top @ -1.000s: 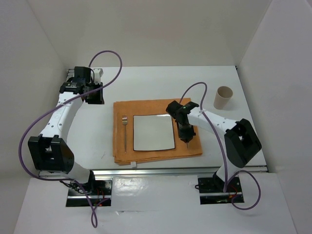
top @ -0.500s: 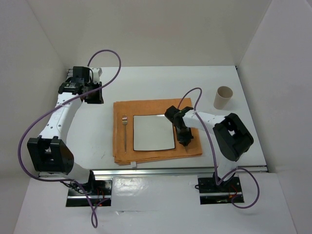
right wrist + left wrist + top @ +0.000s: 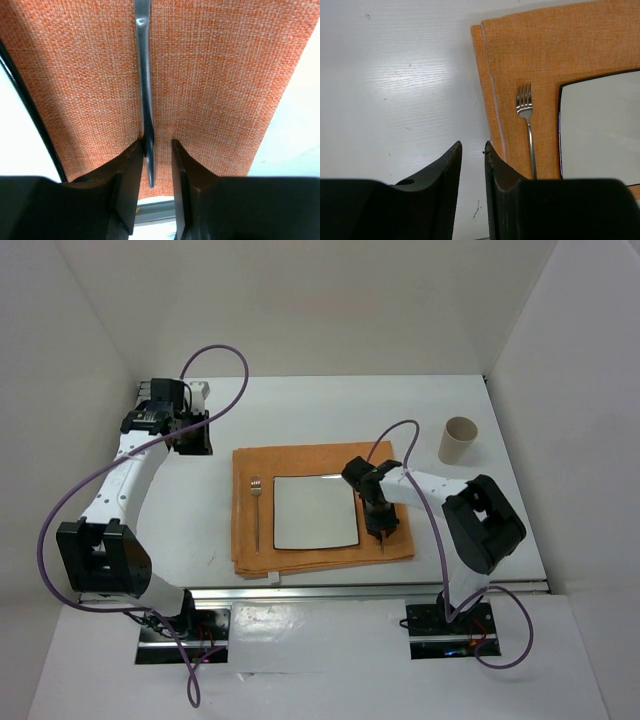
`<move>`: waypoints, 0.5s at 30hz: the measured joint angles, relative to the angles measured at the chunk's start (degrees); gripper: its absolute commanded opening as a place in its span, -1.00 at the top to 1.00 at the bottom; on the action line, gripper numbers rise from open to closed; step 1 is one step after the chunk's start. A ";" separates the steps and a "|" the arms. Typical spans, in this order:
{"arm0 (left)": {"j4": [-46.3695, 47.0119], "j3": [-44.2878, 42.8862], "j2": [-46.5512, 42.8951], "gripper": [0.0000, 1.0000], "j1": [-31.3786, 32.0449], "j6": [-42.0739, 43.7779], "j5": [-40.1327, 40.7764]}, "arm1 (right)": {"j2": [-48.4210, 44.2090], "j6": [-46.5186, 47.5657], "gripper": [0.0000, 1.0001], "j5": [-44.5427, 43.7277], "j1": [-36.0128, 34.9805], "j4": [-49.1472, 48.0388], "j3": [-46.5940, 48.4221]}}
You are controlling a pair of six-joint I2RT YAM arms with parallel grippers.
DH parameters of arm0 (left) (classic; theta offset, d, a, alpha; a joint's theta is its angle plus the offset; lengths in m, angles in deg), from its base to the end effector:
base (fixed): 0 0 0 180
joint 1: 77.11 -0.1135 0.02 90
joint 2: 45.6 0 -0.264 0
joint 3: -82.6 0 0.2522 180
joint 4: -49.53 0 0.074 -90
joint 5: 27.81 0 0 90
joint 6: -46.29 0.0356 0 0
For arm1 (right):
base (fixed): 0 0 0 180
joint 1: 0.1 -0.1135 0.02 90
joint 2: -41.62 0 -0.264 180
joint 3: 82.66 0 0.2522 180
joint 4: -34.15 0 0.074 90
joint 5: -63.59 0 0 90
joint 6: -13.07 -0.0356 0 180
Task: Set the dinner table for one person
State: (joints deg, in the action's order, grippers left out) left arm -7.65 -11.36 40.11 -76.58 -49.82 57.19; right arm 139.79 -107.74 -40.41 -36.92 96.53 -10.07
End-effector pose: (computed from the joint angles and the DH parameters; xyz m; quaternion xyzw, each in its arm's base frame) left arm 0.3217 -0.0061 0.3304 -0.0303 0.9352 -0.0611 0.3475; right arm 0.2364 0.1662 0.1575 -0.0499 0.9911 -0.0914 0.0825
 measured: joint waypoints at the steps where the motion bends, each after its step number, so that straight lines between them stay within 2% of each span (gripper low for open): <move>1: 0.00 0.13 0.00 0.36 0.00 0.02 0.00 | -0.46 -0.02 0.36 0.50 0.33 -0.52 -0.37; 3: 0.02 0.31 0.00 0.36 0.00 0.02 0.00 | -1.44 -0.02 0.48 2.01 1.77 -2.36 -1.20; 8: 0.07 0.39 0.00 0.36 -0.11 0.09 0.02 | -3.67 0.50 0.51 5.07 6.40 -7.41 -2.62; 15: 0.15 0.59 0.00 0.36 -0.46 0.15 0.15 | -3.78 2.82 0.56 8.31 6.97 -11.67 -3.23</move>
State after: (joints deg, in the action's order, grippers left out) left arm -7.50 -10.77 40.11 -77.04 -49.66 57.34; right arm 136.01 -104.92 -32.10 -29.95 84.86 -13.31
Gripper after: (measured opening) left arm 0.320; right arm 0.223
